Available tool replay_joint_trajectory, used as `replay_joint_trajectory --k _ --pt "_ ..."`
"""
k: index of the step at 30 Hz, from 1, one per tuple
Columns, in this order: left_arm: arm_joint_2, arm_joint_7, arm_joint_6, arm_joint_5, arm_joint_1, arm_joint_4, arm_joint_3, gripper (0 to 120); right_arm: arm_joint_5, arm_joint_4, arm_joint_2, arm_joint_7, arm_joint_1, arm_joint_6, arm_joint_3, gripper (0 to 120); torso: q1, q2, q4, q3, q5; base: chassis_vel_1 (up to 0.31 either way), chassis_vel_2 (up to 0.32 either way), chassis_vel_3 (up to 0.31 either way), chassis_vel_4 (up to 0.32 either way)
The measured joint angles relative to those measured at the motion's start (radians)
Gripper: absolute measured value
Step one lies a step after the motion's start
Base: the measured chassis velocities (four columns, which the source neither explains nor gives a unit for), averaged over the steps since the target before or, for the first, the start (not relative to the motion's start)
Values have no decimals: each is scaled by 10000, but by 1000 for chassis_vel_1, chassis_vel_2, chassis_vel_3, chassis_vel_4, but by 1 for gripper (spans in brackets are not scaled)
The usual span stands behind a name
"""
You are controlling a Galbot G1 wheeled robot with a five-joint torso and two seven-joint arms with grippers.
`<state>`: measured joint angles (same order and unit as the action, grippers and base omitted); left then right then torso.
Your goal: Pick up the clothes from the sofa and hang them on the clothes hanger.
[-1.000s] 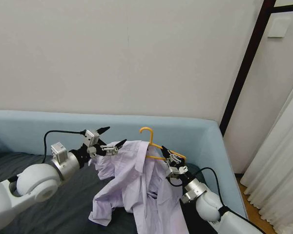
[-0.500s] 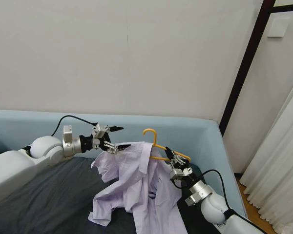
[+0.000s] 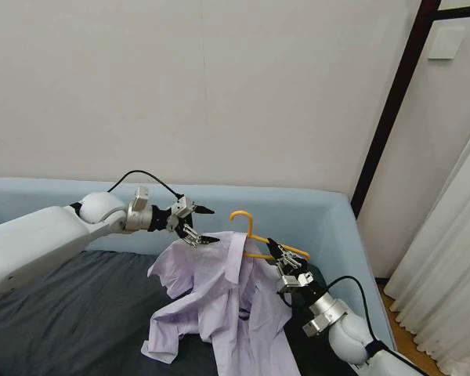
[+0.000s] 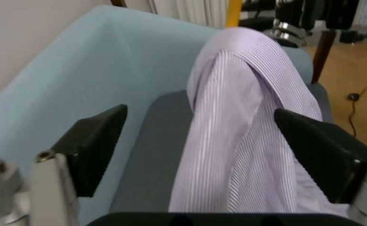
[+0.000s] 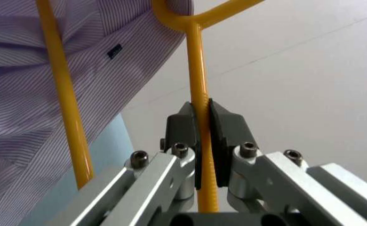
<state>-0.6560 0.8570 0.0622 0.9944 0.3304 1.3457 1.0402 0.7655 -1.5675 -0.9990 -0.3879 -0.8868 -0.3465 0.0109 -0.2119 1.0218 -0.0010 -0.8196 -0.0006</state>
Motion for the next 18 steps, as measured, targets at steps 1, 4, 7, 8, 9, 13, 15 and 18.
replay_joint_trajectory --k 1,4,7,8,9,13,15,18 --pt "-41 186 -29 -95 -2 -78 16 84 1 0 14 0 3 -1 0 4 -1 0 0 0 -1 0 0 0 0" --pt "-122 586 -47 -410 -46 -342 68 73 11 -18 53 0 20 -3 3 4 -1 0 -1 0 0 0 0 0 0" --pt "-223 667 -47 -490 -121 -540 73 63 32 -46 55 3 41 -12 22 4 0 0 1 0 0 0 0 0 0" --pt "-284 704 -46 -527 -163 -632 65 57 40 -52 59 9 50 -24 29 4 0 0 0 1 0 0 0 0 0" --pt "-333 724 -35 -557 -205 -718 54 53 51 -52 69 22 63 -44 46 4 -1 0 -1 0 -1 0 0 0 0" --pt "-446 742 -2 -594 -371 -865 0 39 139 -52 85 42 135 -138 100 4 0 0 -1 0 0 0 0 0 0" --pt "-531 748 14 -596 -454 -891 -25 29 230 -35 93 43 174 -216 105 4 0 0 -1 1 -1 0 0 0 0" --pt "-592 730 18 -582 -511 -909 -62 21 295 16 104 42 213 -283 108 4 0 0 -2 1 0 0 0 0 0"
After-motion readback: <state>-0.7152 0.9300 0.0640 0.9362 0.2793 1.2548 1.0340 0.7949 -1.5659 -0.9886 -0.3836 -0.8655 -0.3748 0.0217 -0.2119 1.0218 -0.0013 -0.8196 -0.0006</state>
